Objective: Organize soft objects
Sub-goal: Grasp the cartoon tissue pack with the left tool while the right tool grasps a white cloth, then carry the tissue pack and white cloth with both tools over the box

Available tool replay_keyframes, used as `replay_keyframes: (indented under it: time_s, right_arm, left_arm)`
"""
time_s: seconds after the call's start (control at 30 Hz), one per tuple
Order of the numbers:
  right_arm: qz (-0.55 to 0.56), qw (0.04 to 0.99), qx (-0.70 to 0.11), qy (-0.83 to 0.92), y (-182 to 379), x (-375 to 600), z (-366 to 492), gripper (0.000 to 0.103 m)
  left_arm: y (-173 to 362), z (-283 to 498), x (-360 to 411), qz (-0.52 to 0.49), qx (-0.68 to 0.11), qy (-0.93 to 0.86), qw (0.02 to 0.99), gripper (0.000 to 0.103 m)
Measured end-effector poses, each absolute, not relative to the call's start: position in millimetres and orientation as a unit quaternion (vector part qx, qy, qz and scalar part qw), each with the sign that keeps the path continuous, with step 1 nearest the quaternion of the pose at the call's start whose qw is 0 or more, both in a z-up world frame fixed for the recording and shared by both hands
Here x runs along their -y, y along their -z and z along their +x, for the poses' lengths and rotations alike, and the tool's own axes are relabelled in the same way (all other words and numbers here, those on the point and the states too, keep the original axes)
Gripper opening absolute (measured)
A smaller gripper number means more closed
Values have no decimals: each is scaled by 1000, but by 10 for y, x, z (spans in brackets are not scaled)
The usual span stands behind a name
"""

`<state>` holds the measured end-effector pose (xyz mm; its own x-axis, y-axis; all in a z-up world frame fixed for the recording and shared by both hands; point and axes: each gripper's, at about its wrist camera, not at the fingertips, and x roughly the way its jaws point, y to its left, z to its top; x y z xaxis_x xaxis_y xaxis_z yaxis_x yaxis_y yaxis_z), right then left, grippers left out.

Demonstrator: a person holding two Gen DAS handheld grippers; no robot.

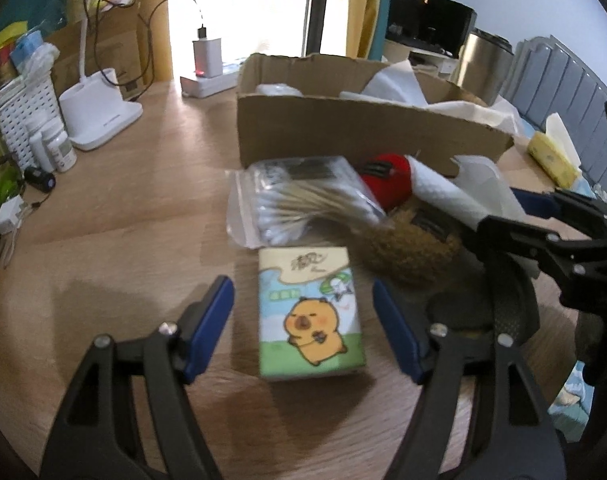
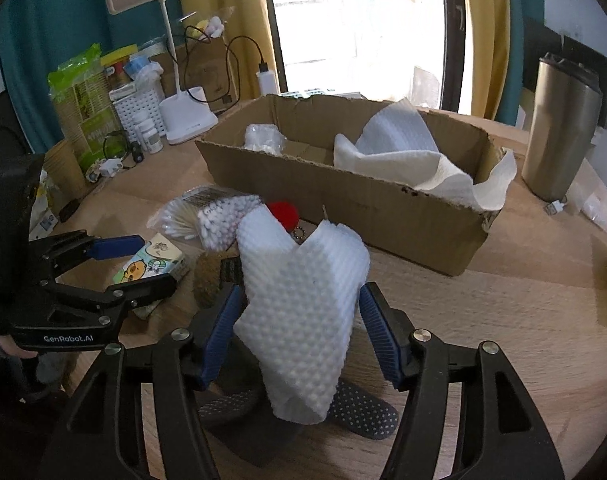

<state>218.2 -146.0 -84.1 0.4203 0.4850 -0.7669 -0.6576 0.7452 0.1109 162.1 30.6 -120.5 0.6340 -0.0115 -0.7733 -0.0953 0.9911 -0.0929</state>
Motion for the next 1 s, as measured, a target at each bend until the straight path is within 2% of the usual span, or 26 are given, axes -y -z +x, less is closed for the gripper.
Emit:
replay_keyframes:
  time_s: [0.07, 0.1, 0.17, 0.23, 0.37, 1.0]
  right_arm:
    - [-106, 834, -419, -342, 862, 1461, 2186, 56]
    - [-107, 833, -420, -344, 868, 1459, 2183, 52]
    - [-111, 831, -420, -347, 875, 1451, 2171, 37]
    - [-113, 832, -417, -347, 867, 1447, 2164, 32]
    - [-120, 836, -406, -350, 819, 1461, 2136, 18]
    - [-105, 864, -354, -343, 455, 1745, 2067, 16]
  left_arm:
    - [1209, 1624, -293, -61, -429, -20, 901, 65]
    - [1217, 1629, -282, -60, -434, -18, 899, 55]
    - [1224, 1625, -264, -59, -436, -14, 898, 53]
    - [1229, 1618, -247, -59, -438, -11, 897, 47]
    - [1212, 1597, -221, -65, -437, 0, 897, 47]
    - [852, 1565, -45, -44, -398, 5, 916, 47]
